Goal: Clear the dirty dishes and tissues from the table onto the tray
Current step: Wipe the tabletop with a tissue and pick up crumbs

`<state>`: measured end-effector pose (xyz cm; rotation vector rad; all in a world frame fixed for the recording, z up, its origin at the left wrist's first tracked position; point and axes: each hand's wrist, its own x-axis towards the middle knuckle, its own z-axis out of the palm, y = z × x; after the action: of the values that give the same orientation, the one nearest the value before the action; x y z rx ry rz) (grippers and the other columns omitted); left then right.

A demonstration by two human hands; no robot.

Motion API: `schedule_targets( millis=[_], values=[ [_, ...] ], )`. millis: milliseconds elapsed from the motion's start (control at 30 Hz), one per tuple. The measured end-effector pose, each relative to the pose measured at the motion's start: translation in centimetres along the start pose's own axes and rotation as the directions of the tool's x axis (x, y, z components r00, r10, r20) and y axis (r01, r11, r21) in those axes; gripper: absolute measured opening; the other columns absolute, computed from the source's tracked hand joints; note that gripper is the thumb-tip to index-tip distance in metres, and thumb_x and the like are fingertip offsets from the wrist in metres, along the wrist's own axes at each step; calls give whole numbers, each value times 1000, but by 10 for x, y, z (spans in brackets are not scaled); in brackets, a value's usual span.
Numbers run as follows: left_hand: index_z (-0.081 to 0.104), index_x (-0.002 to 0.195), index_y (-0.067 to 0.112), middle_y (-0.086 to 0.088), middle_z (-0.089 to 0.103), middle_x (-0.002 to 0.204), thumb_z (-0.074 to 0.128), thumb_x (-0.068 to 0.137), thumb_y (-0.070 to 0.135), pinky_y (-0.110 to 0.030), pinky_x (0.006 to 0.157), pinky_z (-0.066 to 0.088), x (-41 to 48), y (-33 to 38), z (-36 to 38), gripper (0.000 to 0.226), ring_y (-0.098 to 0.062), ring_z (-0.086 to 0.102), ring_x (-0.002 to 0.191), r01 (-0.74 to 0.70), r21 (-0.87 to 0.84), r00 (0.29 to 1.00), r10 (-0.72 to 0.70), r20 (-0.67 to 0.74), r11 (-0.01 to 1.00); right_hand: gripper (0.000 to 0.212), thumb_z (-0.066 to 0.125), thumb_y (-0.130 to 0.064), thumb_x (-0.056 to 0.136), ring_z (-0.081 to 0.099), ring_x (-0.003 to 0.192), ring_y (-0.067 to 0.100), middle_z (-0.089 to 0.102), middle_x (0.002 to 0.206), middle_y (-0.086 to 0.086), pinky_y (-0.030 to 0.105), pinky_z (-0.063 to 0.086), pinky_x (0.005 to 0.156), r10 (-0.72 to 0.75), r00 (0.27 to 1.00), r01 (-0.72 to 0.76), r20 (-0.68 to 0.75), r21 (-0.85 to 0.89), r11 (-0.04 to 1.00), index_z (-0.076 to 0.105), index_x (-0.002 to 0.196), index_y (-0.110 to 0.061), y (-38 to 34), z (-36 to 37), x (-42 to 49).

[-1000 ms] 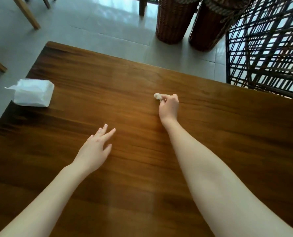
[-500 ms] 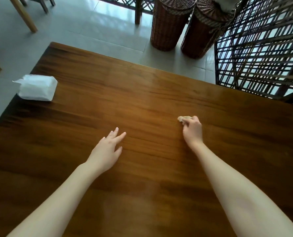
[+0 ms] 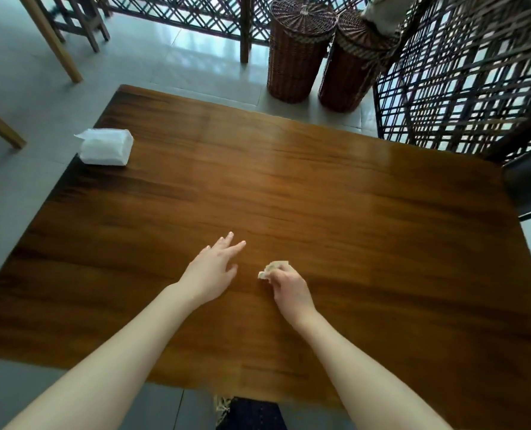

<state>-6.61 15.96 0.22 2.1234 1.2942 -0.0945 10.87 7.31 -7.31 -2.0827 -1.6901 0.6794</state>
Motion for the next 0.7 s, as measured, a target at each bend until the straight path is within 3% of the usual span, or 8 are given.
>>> schedule_targets(
  millis=[100, 233, 333, 400, 467, 533, 600, 700],
  values=[
    [22, 150, 33, 1, 10, 160, 42, 100, 21, -33, 117, 12, -19, -2, 11, 56, -16, 11, 147, -41, 36, 999, 40, 25, 999, 24, 52, -1, 92, 60, 105, 18, 60, 119, 1, 22, 47, 91, 209, 970, -211, -126, 0, 978, 70, 106, -9, 44, -27, -37],
    [21, 150, 33, 1, 9, 160, 41, 99, 18, -32, 118, 11, -43, 0, 34, 57, -15, 10, 147, -73, 37, 995, 71, 65, 997, 25, 51, 7, 90, 61, 99, 27, 63, 111, 12, 28, 46, 83, 560, 756, -569, -339, 83, 818, 70, 101, -3, 109, -71, -92],
    [22, 150, 33, 1, 9, 160, 41, 99, 18, -32, 117, 12, -53, 2, 43, 57, -16, 10, 147, -109, 55, 991, 104, 83, 993, 23, 49, 2, 93, 60, 96, 26, 62, 111, 13, 29, 48, 78, 649, 648, -661, -398, 128, 739, 68, 105, -1, 101, -63, -113],
    [22, 150, 33, 0, 9, 160, 42, 99, 18, -32, 117, 12, -58, 4, 47, 57, -16, 11, 147, -126, 59, 988, 120, 102, 990, 24, 47, -1, 95, 59, 102, 25, 61, 115, 10, 28, 49, 81, 602, 697, -611, -389, 117, 783, 67, 108, -2, 72, -39, -124],
    [22, 150, 33, 0, 9, 160, 43, 99, 18, -32, 117, 12, -62, 9, 50, 57, -17, 11, 147, -137, 69, 985, 129, 114, 988, 25, 48, 0, 94, 58, 112, 23, 59, 122, 6, 26, 49, 90, 463, 831, -459, -308, 89, 884, 67, 111, -4, 36, -8, -140],
    [22, 150, 33, 0, 10, 160, 43, 99, 18, -33, 117, 13, -66, 14, 54, 57, -17, 12, 147, -153, 74, 982, 144, 119, 985, 27, 51, 0, 94, 59, 110, 17, 59, 124, 1, 21, 47, 93, 288, 940, -289, -181, 26, 957, 67, 114, -8, 9, 18, -160],
    [23, 150, 33, 0, 10, 160, 43, 99, 18, -33, 117, 13, -69, 19, 57, 57, -17, 12, 147, -167, 74, 980, 158, 122, 983, 26, 54, -4, 93, 61, 105, 14, 60, 121, -2, 15, 45, 91, 190, 975, -191, -113, 0, 982, 67, 115, -10, 5, 26, -173],
    [23, 150, 33, 0, 10, 160, 43, 99, 18, -33, 117, 12, -74, 23, 62, 57, -17, 12, 147, -183, 79, 976, 171, 137, 980, 27, 51, -3, 94, 57, 108, 11, 59, 121, -4, 14, 43, 94, 248, 962, -244, -113, 45, 969, 68, 113, -12, 27, 7, -177]
  ],
)
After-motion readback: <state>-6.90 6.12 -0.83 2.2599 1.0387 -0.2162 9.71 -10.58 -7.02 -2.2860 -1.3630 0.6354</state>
